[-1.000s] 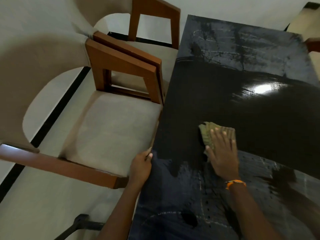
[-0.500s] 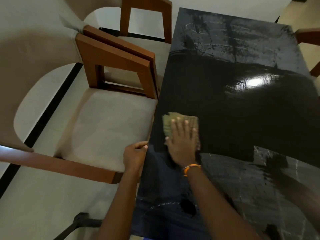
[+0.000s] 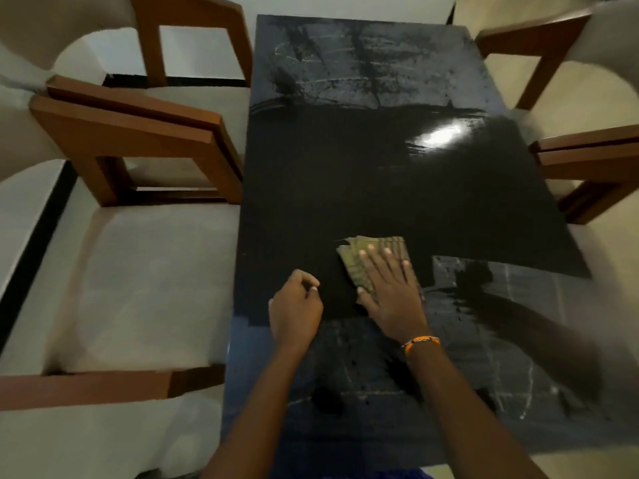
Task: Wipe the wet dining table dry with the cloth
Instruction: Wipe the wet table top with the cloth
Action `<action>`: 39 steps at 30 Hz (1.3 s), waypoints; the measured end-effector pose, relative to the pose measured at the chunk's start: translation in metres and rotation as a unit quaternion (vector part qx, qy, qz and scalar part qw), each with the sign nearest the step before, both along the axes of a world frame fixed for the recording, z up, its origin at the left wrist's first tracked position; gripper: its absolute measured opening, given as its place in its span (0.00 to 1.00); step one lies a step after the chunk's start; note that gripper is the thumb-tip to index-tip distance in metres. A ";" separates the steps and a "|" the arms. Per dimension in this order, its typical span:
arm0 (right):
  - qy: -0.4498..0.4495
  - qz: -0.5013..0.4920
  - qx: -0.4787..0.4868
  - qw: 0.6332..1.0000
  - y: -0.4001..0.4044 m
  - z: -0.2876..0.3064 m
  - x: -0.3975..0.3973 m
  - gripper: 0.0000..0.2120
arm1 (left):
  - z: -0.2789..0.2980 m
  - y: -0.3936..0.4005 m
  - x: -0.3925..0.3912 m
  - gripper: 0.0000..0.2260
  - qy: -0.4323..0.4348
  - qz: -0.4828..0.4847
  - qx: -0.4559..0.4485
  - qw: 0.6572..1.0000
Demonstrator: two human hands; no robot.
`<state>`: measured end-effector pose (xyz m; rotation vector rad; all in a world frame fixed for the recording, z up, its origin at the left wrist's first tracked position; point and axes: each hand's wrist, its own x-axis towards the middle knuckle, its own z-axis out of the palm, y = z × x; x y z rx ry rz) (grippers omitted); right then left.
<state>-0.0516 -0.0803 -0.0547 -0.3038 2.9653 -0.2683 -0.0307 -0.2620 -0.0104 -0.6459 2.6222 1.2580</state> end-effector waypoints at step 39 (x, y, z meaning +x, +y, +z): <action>0.032 -0.177 -0.025 0.983 0.327 -0.006 0.010 0.31 | 0.001 0.322 0.031 0.14 0.082 -0.252 -0.069 0.962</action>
